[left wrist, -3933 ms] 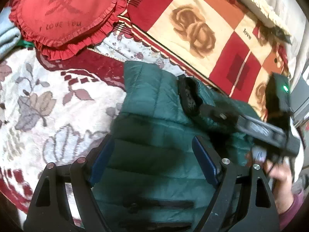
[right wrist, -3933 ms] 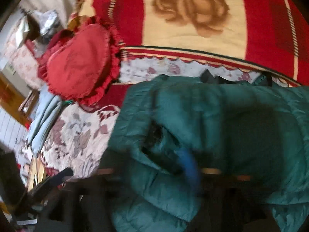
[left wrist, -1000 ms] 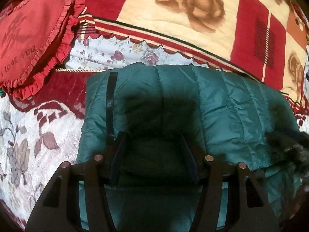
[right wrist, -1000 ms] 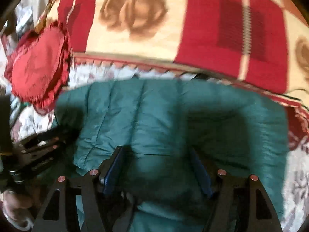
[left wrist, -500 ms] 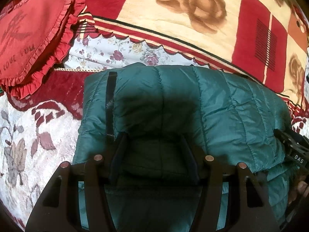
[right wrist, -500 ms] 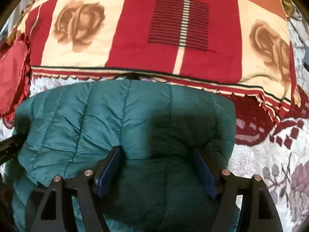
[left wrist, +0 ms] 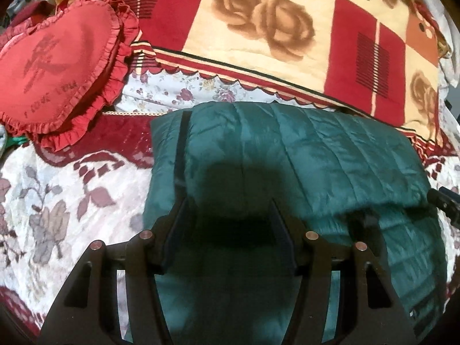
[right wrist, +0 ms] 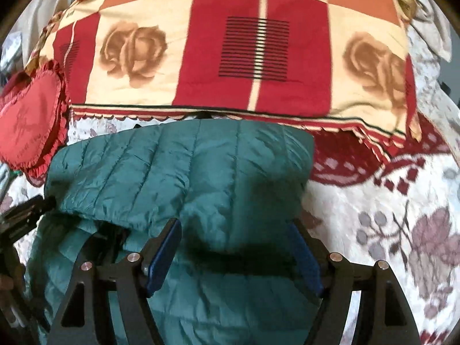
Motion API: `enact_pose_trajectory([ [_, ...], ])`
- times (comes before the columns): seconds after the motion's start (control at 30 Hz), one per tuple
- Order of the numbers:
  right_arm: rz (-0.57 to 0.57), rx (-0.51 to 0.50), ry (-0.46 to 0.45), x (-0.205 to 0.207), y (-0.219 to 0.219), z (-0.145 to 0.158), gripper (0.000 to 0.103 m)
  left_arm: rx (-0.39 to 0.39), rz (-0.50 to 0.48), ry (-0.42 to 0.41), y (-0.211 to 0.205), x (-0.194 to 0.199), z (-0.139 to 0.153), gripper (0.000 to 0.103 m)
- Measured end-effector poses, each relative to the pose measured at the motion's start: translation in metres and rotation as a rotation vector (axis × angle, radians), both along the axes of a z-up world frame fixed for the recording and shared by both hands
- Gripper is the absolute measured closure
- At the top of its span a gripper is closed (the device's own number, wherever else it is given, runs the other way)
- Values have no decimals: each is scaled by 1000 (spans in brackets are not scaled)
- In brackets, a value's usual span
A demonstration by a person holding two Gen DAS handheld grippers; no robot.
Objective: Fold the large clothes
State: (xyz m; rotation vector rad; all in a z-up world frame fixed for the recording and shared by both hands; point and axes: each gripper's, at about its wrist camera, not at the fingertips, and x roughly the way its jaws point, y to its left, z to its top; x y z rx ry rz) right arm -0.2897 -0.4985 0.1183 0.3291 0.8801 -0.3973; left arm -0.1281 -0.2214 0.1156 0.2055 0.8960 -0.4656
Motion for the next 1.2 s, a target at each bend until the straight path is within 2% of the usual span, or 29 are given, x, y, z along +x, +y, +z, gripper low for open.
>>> enact_pose_trajectory([
  [0.1,-17,40,0,-10,-3,1,29,-4,-1,-7,11,-12,5,45],
  [0.47,-17,51,54,-42,6,-2,25,-15,18,12,46,-43,7,45],
  [0.87,-1,87,18,-110,33,7,24,-2,18,1,83,-80,6,45],
  [1.2,27,135,11,-149,64,-2,23,-20,21,11,105,-121,5,45],
])
